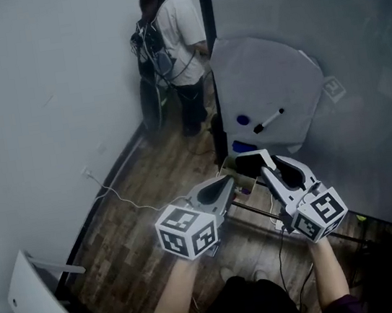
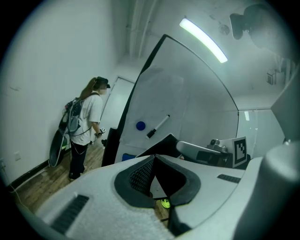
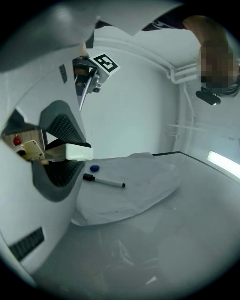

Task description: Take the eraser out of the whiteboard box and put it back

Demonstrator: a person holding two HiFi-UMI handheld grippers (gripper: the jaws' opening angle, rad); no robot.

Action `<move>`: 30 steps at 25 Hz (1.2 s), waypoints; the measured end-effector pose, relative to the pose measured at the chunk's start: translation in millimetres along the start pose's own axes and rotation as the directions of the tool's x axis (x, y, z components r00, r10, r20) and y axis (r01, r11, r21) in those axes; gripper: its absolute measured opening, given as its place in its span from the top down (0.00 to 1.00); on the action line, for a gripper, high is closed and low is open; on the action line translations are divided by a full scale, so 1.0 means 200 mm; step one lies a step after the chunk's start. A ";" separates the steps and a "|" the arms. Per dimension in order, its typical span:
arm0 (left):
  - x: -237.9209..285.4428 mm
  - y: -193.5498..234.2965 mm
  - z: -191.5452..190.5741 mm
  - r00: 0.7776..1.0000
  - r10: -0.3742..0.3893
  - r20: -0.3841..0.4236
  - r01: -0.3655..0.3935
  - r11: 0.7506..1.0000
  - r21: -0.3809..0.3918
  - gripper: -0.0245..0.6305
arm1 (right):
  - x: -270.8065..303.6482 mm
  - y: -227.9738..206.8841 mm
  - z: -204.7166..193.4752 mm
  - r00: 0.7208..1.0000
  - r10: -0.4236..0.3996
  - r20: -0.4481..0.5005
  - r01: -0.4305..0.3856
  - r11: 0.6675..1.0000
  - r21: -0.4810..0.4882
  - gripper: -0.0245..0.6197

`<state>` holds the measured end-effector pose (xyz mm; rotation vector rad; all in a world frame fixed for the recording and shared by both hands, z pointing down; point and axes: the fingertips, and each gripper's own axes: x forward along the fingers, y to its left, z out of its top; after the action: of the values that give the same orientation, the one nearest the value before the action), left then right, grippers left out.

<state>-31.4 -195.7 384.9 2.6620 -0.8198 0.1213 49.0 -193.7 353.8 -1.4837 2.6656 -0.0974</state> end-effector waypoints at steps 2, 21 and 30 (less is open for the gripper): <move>0.00 0.01 -0.01 1.000 -0.014 -0.008 0.014 1.000 0.000 0.96 | 0.00 0.00 -0.04 1.000 -0.021 -0.019 0.020 1.000 -0.008 0.80; 0.08 0.13 -0.18 0.998 -0.026 -0.049 0.024 0.998 -0.053 0.96 | 0.08 -0.05 -0.25 0.993 -0.070 -0.100 0.061 0.994 -0.095 0.80; 0.14 0.20 -0.31 0.997 -0.029 -0.075 0.023 0.996 -0.086 0.96 | 0.14 -0.09 -0.37 0.987 -0.091 -0.129 0.071 0.986 -0.153 0.80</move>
<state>-29.5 -219.3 459.3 2.5706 -0.7488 0.1762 40.7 -225.6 427.8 -1.6889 2.7719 -0.0051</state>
